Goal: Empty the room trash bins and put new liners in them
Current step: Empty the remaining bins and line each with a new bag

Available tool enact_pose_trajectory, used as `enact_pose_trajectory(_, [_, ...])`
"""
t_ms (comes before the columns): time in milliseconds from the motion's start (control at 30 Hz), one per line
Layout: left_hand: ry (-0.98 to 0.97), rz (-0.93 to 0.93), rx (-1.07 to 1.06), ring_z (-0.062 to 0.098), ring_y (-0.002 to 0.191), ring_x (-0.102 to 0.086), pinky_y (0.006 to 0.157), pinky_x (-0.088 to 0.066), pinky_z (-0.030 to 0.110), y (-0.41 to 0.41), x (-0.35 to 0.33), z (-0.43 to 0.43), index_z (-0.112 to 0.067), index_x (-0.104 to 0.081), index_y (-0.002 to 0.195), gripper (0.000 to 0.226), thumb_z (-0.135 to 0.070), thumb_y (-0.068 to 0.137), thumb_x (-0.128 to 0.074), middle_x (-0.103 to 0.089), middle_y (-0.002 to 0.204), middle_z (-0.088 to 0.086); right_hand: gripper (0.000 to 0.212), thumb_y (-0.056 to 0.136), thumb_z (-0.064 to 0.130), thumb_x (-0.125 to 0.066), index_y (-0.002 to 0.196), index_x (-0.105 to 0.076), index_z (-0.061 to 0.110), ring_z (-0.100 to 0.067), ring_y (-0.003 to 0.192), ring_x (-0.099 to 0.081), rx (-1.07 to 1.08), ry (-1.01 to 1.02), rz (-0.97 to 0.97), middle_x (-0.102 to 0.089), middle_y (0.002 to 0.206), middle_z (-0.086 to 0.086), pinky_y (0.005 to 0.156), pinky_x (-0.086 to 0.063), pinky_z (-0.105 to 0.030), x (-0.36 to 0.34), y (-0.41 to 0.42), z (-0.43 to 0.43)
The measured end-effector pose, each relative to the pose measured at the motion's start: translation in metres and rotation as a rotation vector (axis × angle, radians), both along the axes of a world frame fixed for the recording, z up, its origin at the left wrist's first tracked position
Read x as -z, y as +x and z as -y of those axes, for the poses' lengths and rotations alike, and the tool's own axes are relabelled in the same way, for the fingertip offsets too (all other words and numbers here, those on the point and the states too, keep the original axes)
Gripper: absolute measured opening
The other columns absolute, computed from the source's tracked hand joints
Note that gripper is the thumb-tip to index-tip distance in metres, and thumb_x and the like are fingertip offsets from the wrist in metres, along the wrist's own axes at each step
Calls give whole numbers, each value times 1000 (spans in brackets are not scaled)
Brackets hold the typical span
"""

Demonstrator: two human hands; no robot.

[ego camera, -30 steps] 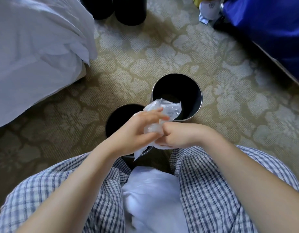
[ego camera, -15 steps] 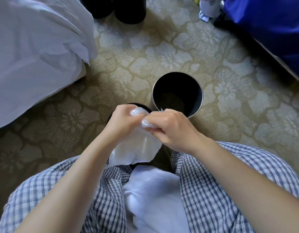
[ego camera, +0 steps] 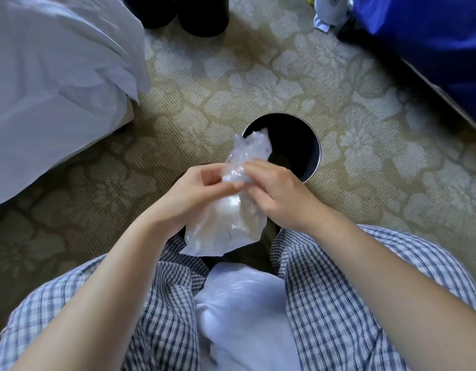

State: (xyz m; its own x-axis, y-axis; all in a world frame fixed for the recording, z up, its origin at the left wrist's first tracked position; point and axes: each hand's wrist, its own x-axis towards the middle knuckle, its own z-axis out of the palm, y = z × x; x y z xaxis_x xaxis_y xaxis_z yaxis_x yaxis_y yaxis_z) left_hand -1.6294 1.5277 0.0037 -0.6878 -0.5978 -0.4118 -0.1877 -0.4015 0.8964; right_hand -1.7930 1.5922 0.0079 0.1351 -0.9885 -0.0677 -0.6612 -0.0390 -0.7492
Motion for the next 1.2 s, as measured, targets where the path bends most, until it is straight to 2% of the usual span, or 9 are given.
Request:
enact_pose_trajectory(167, [-222, 141, 63, 10, 72, -53, 66, -42, 24, -2, 2, -5, -5, -68, 92, 25, -22, 74, -67, -62, 77, 5, 32, 84, 20, -39, 104, -62, 13, -19, 90, -47, -32, -65, -21, -59, 98, 2, 81, -46, -45, 2, 1, 0])
enact_pose_trajectory(300, [-291, 227, -36, 1, 57, -45, 54, -35, 17, -7, 3, -10, -13, -66, 73, 9, -15, 81, -66, -54, 59, -10, 44, 78, 6, -47, 119, -62, 15, -10, 86, -41, 24, -48, 40, -58, 92, 2, 82, -43, -33, 0, 2, 5])
enact_pose_trajectory(400, [-356, 204, -143, 4, 59, -45, 54, -35, 17, -11, 3, -11, -13, -67, 77, 16, -18, 87, -55, -56, 63, -4, 40, 79, 9, -52, 116, -63, 16, -19, 90, -52, 148, -87, 14, -62, 97, 3, 82, -46, -37, -2, 6, 6])
enact_pose_trajectory(467, [-355, 166, -202, -2, 58, -48, 55, -36, 13, -14, 3, -11, -22, -67, 80, 20, -14, 93, -54, -59, 60, -13, 33, 80, 14, -55, 112, -63, 16, -19, 85, -55, 279, -68, -2, -62, 89, 6, 78, -49, -41, -3, 6, 8])
enact_pose_trajectory(633, [-415, 134, -267, -12, 74, -59, 67, -43, 8, -17, 5, -13, -31, -65, 87, 22, -14, 93, -53, -67, 75, -17, 15, 90, 17, -54, 92, -67, 11, -25, 78, -57, 328, 200, 7, -63, 75, -5, 76, -49, -42, 4, 6, 10])
enact_pose_trajectory(800, [-236, 44, -320, 6, 79, -63, 66, -46, 18, -16, 5, -15, -8, -71, 94, 19, -20, 93, -56, -72, 87, 4, 19, 92, 12, -48, 85, -66, 8, -21, 72, -54, 375, 213, 135, -61, 71, -7, 70, -45, -34, 3, 10, 10])
enact_pose_trajectory(933, [-83, -34, -407, 7, 68, -61, 62, -47, 21, -16, 7, -13, -15, -54, 91, 14, -17, 78, -58, -66, 73, -8, 16, 92, 10, -52, 90, -67, 8, -19, 81, -59, 429, 193, 203, -67, 82, -4, 74, -45, -32, 3, 14, 10])
enact_pose_trajectory(1033, [-51, -25, -400, 7, 67, -61, 61, -48, 19, -18, 6, -9, -12, -59, 92, 18, -13, 74, -57, -67, 74, -4, 14, 90, 9, -55, 86, -68, 8, -20, 80, -62, 478, 152, 237, -68, 81, -4, 75, -48, -34, 4, 14, 10])
enact_pose_trajectory(1200, [-24, 19, -330, 15, 70, -63, 62, -50, 23, -21, -2, -10, -4, -69, 91, 16, -7, 91, -53, -68, 77, 7, 11, 85, 5, -59, 86, -70, 7, -16, 81, -66, 556, 132, 387, -71, 82, -3, 79, -54, -37, 3, 13, 11])
